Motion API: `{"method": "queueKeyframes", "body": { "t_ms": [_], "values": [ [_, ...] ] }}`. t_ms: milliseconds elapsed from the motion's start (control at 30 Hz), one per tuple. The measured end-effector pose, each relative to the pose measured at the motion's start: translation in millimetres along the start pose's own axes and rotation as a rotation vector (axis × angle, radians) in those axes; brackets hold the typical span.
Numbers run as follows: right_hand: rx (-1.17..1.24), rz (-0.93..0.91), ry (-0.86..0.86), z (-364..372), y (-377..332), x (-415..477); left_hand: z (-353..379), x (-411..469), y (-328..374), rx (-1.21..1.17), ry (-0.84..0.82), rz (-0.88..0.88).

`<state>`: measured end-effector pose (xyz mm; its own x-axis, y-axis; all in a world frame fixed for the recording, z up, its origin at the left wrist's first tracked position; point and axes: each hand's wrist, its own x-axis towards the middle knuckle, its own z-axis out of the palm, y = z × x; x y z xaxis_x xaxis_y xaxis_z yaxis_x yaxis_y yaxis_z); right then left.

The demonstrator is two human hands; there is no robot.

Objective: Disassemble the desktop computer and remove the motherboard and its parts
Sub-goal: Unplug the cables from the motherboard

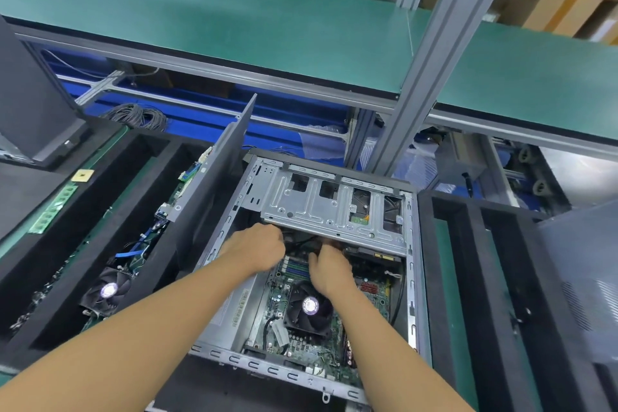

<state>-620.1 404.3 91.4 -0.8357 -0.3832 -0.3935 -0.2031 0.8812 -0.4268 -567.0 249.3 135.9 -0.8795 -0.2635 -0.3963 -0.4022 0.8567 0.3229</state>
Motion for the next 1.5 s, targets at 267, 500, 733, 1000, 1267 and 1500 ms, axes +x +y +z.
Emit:
{"method": "queueKeyframes", "body": {
  "t_ms": [267, 500, 733, 1000, 1267, 1500],
  "values": [
    [-0.108, -0.326, -0.058, 1.2, -11.7, -14.7, -15.5, -6.0, -16.3, 0.292, -0.177, 0.240],
    [-0.361, -0.262, -0.156, 32.0, -37.8, -15.5, -3.5, -16.8, -17.4, 0.234, 0.116, 0.292],
    [-0.414, -0.201, -0.202, 38.6, -40.4, -11.4, -0.3, -12.7, -18.2, 0.232, 0.125, 0.274],
    [-0.474, -0.223, -0.079, 44.4, -41.9, -18.3, 1.9, -11.6, -21.0, 0.211, 0.166, 0.278],
    [-0.461, -0.234, 0.032, 52.0, -46.4, -19.8, 2.7, -12.8, -22.6, 0.189, 0.194, 0.289],
    [-0.386, -0.199, 0.077, 54.3, -42.9, -14.7, 2.1, -15.3, -22.4, 0.170, 0.225, 0.290]
  ]
}}
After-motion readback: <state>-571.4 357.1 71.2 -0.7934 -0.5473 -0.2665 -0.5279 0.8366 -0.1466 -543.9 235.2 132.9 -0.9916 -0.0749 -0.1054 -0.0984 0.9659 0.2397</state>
